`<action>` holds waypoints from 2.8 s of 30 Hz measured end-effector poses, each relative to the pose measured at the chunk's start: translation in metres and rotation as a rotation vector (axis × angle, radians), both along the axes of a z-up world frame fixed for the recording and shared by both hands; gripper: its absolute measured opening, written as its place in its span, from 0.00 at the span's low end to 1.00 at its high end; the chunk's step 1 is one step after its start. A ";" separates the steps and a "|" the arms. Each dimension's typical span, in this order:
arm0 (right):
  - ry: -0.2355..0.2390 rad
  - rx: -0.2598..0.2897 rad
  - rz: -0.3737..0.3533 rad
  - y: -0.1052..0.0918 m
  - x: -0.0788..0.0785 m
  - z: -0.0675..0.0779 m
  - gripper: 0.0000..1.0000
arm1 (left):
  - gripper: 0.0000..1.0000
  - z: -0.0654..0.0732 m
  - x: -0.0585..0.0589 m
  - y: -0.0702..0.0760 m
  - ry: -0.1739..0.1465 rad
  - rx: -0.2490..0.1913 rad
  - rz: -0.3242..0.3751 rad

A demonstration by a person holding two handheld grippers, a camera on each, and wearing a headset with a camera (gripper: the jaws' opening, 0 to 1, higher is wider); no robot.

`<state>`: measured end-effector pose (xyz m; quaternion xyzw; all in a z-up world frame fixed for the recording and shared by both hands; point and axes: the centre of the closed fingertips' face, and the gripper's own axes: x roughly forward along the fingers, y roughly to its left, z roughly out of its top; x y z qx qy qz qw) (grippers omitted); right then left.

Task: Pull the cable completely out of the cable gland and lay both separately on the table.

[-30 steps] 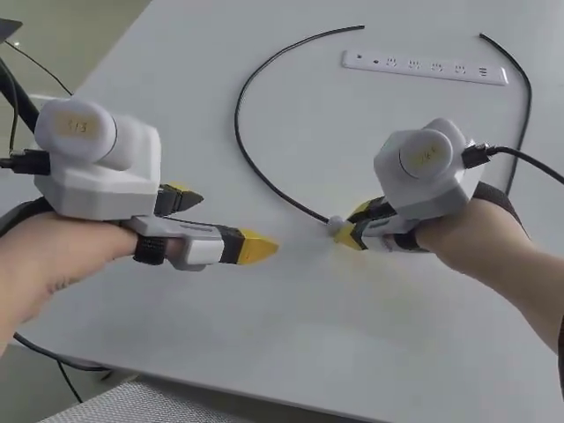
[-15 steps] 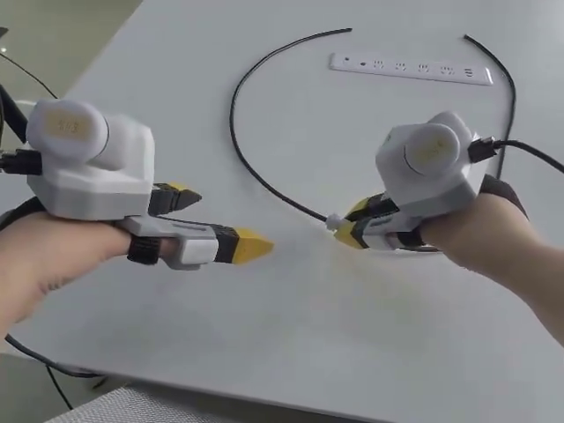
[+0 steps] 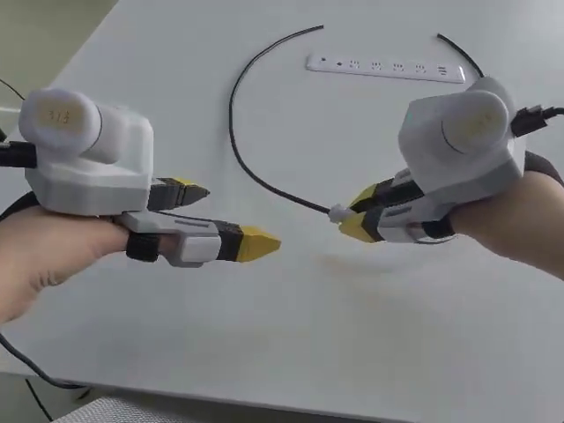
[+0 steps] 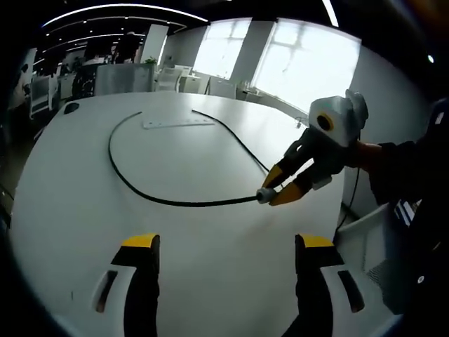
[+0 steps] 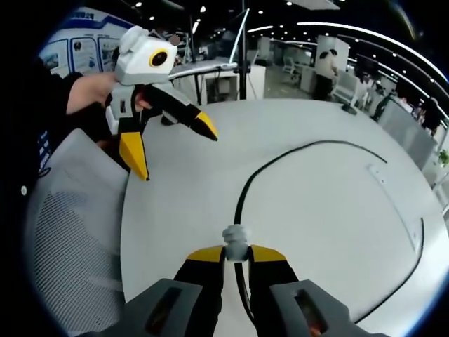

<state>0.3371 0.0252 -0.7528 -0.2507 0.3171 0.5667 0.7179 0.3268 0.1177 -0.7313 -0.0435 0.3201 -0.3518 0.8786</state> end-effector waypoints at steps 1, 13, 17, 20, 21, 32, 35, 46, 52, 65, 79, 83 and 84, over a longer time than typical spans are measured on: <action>-0.012 0.003 0.000 -0.003 -0.001 0.004 0.08 | 0.81 0.002 0.002 -0.001 -0.018 0.008 -0.001; -0.077 0.047 0.050 -0.021 -0.023 0.029 0.07 | 0.83 0.060 -0.008 -0.068 -0.205 -0.183 -0.302; -0.122 0.073 0.060 -0.025 -0.027 0.040 0.07 | 0.81 0.047 -0.010 -0.076 -0.147 -0.159 -0.342; -0.144 0.090 0.070 -0.027 -0.029 0.048 0.07 | 0.78 0.047 -0.013 -0.083 -0.136 -0.167 -0.368; -0.147 0.091 0.070 -0.027 -0.029 0.049 0.07 | 0.78 0.048 -0.013 -0.085 -0.127 -0.178 -0.370; -0.177 0.105 0.151 -0.028 -0.047 0.055 0.07 | 0.65 0.062 -0.036 -0.118 -0.088 -0.298 -0.560; -0.177 0.115 0.165 -0.026 -0.050 0.057 0.07 | 0.56 0.054 -0.036 -0.121 -0.068 -0.272 -0.573; -0.205 0.132 0.192 -0.026 -0.055 0.063 0.07 | 0.45 0.056 -0.032 -0.125 -0.026 -0.320 -0.562; -0.219 0.144 0.212 -0.024 -0.060 0.067 0.07 | 0.34 0.050 -0.037 -0.129 -0.006 -0.294 -0.581; -0.248 0.144 0.234 -0.024 -0.064 0.069 0.07 | 0.23 0.052 -0.043 -0.131 0.052 -0.330 -0.574; -0.251 0.138 0.240 -0.025 -0.066 0.067 0.07 | 0.17 0.053 -0.048 -0.132 0.045 -0.320 -0.601; -0.252 0.142 0.238 -0.025 -0.065 0.067 0.07 | 0.17 0.053 -0.048 -0.132 0.042 -0.323 -0.599; -0.251 0.142 0.238 -0.024 -0.065 0.067 0.07 | 0.17 0.053 -0.048 -0.132 0.039 -0.322 -0.600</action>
